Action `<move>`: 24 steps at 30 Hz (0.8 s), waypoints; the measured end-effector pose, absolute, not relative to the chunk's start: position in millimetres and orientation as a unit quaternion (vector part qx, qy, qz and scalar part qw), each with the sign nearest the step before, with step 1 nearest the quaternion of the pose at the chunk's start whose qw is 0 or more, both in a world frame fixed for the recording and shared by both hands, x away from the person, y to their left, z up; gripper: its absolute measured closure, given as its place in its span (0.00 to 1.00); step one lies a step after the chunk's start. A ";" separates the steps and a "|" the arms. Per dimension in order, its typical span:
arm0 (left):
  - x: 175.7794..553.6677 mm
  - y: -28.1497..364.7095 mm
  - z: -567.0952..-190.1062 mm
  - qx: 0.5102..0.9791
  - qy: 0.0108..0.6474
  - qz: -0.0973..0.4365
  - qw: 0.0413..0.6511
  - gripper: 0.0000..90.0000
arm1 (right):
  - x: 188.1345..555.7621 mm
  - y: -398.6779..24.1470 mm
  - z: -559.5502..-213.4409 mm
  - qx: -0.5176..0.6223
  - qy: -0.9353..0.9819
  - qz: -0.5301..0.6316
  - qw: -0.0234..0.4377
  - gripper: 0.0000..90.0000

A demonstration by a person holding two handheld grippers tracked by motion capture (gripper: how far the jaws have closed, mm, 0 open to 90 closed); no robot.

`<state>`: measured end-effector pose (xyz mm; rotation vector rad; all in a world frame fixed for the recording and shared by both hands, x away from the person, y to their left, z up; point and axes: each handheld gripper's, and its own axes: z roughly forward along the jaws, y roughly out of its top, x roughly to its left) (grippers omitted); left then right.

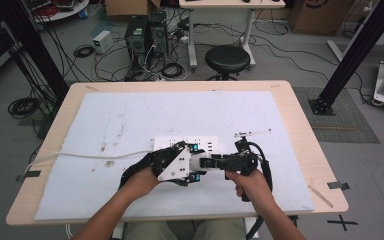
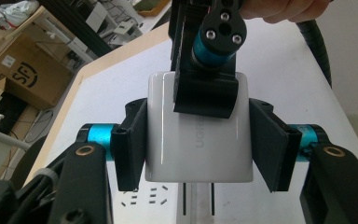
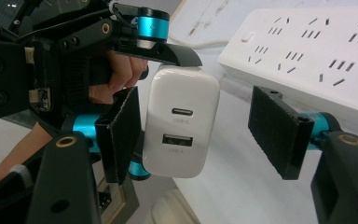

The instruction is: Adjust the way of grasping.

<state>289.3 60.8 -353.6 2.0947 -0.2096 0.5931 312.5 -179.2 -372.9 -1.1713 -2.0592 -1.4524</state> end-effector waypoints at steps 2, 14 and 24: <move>289.5 60.6 -353.4 0.850 -0.088 0.243 0.459 0.47 | 312.8 -178.7 -373.0 -0.416 -0.728 -0.513 0.185 0.41; 288.3 57.9 -353.7 0.851 -0.096 0.246 0.454 0.47 | 316.4 -176.8 -376.8 -0.410 -0.724 -0.509 0.220 0.55; 288.6 54.4 -356.8 0.857 -0.090 0.250 0.442 0.47 | 319.9 -177.5 -380.1 -0.421 -0.713 -0.498 0.256 0.70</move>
